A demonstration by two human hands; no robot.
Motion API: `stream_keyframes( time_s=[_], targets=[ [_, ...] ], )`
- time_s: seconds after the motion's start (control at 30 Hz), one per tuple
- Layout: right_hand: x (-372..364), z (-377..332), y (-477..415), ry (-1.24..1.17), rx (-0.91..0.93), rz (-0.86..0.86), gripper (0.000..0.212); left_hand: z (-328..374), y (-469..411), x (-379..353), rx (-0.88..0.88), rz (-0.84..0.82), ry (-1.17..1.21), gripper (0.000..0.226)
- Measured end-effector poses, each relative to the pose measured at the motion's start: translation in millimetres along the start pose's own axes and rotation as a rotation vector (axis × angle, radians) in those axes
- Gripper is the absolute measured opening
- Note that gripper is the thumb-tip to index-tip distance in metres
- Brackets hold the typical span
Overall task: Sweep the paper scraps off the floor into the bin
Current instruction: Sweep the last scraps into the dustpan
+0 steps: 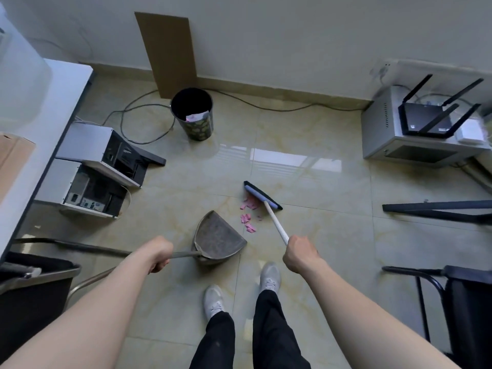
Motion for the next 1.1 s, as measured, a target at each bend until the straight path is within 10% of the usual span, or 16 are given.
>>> stream_keyframes(
  time_s=[0.3, 0.77, 1.1],
  targets=[
    [-45.8, -34.6, 61.3, -0.113, -0.015, -0.091, 0.011, 15.7, 1.2, 31.6, -0.327, 0.202, -0.735, 0.036],
    [-28.8, -10.3, 69.5, -0.583, -0.203, -0.163, 0.023, 34.2, -10.2, 44.8, -0.370, 0.174, -0.826, 0.040],
    [-40.3, -24.8, 48.7, -0.420, -0.195, -0.156, 0.015, 24.8, -25.9, 58.5, -0.297, 0.177, -0.806, 0.041]
  ],
)
Point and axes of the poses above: each hand's wrist, its own y-axis away from the middle knuckle, its own x-axis out of the back of the hand, z = x × y, the point moved 4 cm from there along -y, towards the middle knuckle, and after that the axes turned 11 degrees about -x, right-handed, at the moved point
